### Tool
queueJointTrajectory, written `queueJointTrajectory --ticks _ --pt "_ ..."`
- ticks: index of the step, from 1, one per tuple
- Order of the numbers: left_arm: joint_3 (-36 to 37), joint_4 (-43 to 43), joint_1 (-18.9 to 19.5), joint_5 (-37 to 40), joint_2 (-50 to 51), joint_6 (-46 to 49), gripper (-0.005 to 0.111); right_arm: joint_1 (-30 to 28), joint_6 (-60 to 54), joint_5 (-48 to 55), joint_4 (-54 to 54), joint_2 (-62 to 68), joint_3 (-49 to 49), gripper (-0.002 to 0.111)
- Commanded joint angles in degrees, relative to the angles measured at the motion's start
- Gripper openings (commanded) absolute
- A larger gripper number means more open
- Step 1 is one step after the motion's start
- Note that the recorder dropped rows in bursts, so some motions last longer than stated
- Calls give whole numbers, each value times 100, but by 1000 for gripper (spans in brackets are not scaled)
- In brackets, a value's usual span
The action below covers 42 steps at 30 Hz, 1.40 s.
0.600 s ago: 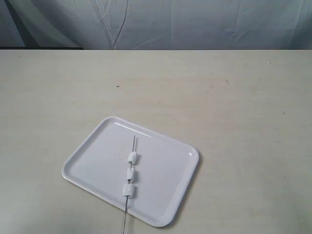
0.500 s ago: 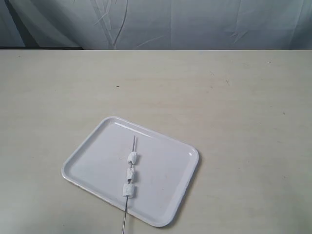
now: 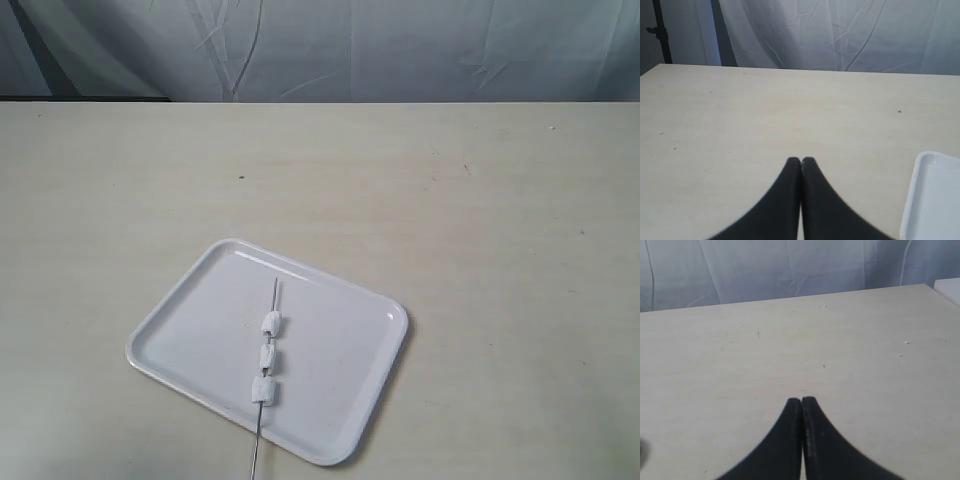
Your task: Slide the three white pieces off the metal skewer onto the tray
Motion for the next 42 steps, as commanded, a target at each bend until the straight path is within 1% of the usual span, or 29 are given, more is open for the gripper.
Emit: queueJointTrajectory --ticks 1,24,27,29,30,36,39,42 --pt "25 24 -23 -71 -24 -3 0 19 1 -29 -33 -36 13 -1" --pt "25 24 -23 -71 -24 -3 0 19 1 -14 -33 -36 13 -1" --pt "25 270 -21 -148 -24 -3 0 19 1 -54 -33 -36 13 -1" --pt "25 500 -21 -434 -24 -3 0 19 1 -241 -33 -36 13 -1" --pt "25 544 -21 -730 -24 -3 0 19 1 -430 -33 -36 13 -1" --pt "25 547 -21 -3052 -24 -3 0 19 1 -2669 -33 -36 13 -1" --pt "25 556 -21 -3705 -24 -3 0 19 1 -3275 -33 -36 13 -1" --pt "25 573 -21 -3978 -24 -3 0 19 -400 -3839 -247 -36 13 -1"
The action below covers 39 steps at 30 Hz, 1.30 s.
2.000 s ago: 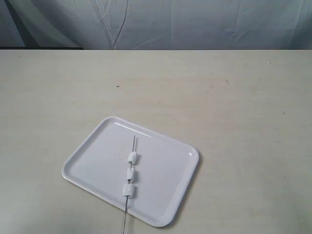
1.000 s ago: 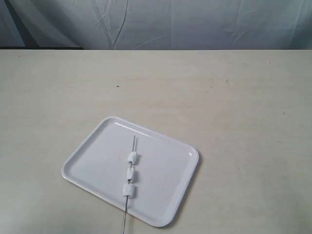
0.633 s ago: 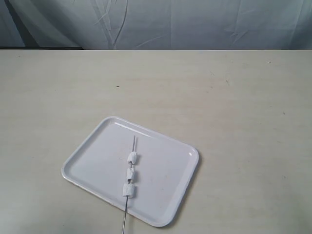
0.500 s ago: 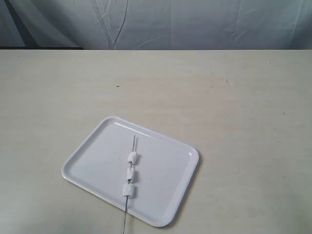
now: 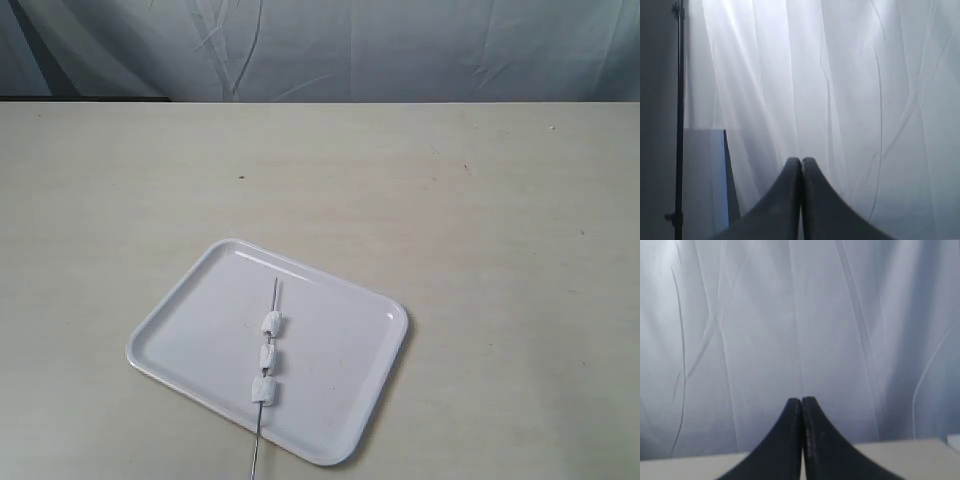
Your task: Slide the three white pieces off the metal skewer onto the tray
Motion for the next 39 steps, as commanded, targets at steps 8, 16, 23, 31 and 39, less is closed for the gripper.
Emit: queueJointTrajectory --ticks 8,16,23,31,39 --pt "11 215 -21 -630 -24 -3 0 19 -422 -1563 -190 -36 13 -1" --pt "11 117 -21 -1096 -24 -646 0 19 -321 -1734 -190 -36 13 -1" --pt "11 315 -21 -1847 -24 -1924 0 19 1456 -1749 -190 -36 13 -1" --pt "-57 690 -21 -2722 -24 -2130 0 19 3421 -2308 -422 -36 -32 -1" --pt "-1256 2990 -21 -369 636 -3059 0 54 4872 -157 -2138 681 -1603 -1"
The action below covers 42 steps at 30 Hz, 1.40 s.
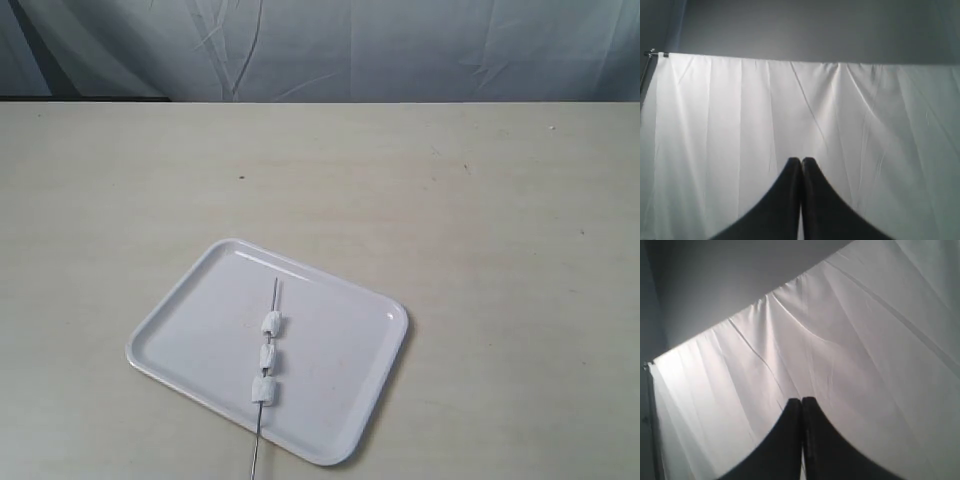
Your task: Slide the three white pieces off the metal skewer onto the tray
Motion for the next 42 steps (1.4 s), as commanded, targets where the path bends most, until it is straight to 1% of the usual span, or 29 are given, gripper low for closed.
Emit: queueJointTrajectory --ticks 1,2,4,5,7,8,10,11,12,14,16,18,19,20,21,23,25,26,30,31,32,34,39,42 --pt "-414 1672 -94 1105 685 -1107 0 151 1045 1172 -1037 815 -608 -1" --pt "-423 1999 -156 1130 934 -1236 0 288 1476 1082 -1463 1109 -656 -1" --pt "-423 2895 -285 1204 1516 -1950 0 620 2673 867 -2465 1869 -677 -1" --pt "-423 3345 -306 1241 1881 -2526 0 808 3350 685 -3265 2274 -677 3" --pt "-423 4254 -306 1183 2287 -3683 0 1054 4337 270 -4360 2880 -677 11" --pt "-423 4842 -306 1043 2505 -4481 1 1157 4765 20 -4820 3135 -677 16" --pt "-423 6013 -306 671 2926 -5639 5 1314 5715 -743 -5650 3752 -677 27" --pt "-423 6603 -306 282 3133 -6341 7 1350 6028 -1074 -5933 3997 -677 31" --pt "-423 6985 -306 -2 3295 -6709 9 1394 6324 -1462 -6195 4319 -677 35" --pt "-423 7603 -306 -662 3636 -7190 15 1424 6673 -2093 -6662 4910 -677 39" --pt "-423 7784 -306 -1169 3939 -7338 23 1424 6840 -2693 -7154 5424 -701 39" --pt "-423 7857 -306 -1492 4133 -7514 32 1424 7128 -3065 -7576 5767 -727 39" --pt "-423 7958 -306 -1689 4291 -7914 41 1450 7476 -3197 -7913 6036 -754 39" --pt "-423 7958 -306 -1751 4368 -8089 45 1522 7644 -3201 -8013 6190 -756 39" --pt "-423 7958 -306 -1815 4462 -8379 51 1716 7678 -3217 -8039 6406 -756 39" --pt "-423 7958 -306 -2097 4605 -8950 52 2115 7678 -3294 -8003 6690 -756 39" --pt "-423 7958 -306 -2258 4783 -9128 52 2546 7678 -3216 -7938 6943 -756 39" --pt "-423 7958 -306 -2214 4911 -9128 52 2818 7678 -3078 -7753 7139 -756 39" --pt "-423 7859 -306 -2225 5301 -9117 52 3566 7678 -2705 -7137 7838 -756 39" --pt "-423 7818 -306 -2214 5345 -9117 52 3683 7678 -2650 -7024 7958 -756 40" --pt "-423 7732 -306 -2203 5347 -9062 52 3912 7678 -2553 -6808 8153 -764 44" --pt "-423 7623 -306 -2147 5347 -8976 52 4209 7678 -2384 -6699 8432 -938 48" --pt "-423 7577 -306 -1845 5347 -8966 52 4754 7678 -2083 -6600 8813 -1585 48" --pt "-413 7550 -306 -1846 5347 -8966 52 5120 7678 -1891 -6560 9027 -1923 48"
